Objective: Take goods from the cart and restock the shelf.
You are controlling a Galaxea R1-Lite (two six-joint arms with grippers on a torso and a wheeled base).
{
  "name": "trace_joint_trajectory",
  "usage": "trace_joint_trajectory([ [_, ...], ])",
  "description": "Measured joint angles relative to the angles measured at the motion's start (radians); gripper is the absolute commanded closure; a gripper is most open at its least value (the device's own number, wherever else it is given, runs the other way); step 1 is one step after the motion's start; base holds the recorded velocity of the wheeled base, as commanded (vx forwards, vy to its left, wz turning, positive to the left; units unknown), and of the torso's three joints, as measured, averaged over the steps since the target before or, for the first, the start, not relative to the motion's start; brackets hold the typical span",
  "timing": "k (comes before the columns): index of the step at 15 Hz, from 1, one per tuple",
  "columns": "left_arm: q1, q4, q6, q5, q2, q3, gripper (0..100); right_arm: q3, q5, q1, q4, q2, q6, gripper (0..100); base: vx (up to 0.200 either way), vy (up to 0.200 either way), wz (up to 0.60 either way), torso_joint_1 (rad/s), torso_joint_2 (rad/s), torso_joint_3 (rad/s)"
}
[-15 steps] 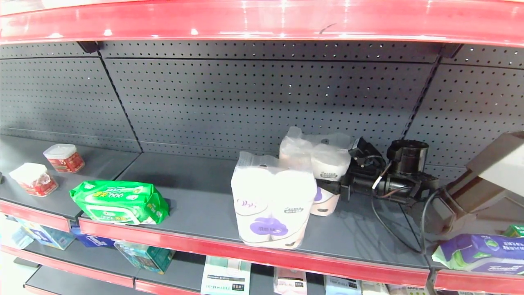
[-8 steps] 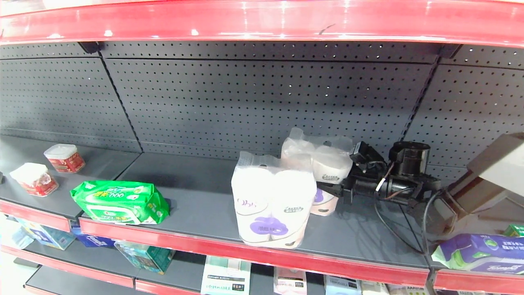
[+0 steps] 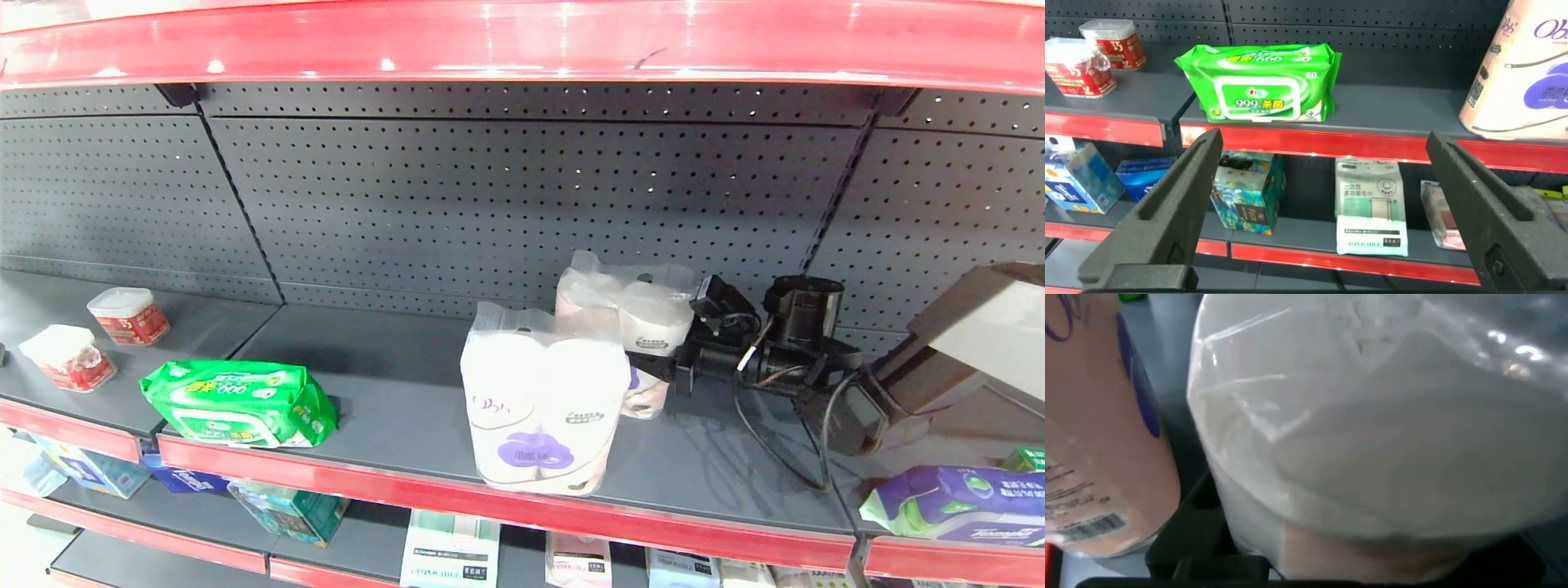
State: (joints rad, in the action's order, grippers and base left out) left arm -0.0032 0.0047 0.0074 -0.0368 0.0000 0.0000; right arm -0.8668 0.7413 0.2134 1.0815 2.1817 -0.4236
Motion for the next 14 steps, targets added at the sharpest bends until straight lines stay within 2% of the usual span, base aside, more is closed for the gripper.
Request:
trace_joint_trajectory([
  [7,0.0,0.0,0.0,0.0,0.0,0.0,0,-0.082,0.086,0.02,0.003,0.066,0.003,100,0.0,0.0,0.0,0.0,0.0,0.0],
  [14,0.0,0.0,0.0,0.0,0.0,0.0,0,-0.106,0.084,0.057,0.0,0.084,0.022,100,0.0,0.0,0.0,0.0,0.0,0.0],
])
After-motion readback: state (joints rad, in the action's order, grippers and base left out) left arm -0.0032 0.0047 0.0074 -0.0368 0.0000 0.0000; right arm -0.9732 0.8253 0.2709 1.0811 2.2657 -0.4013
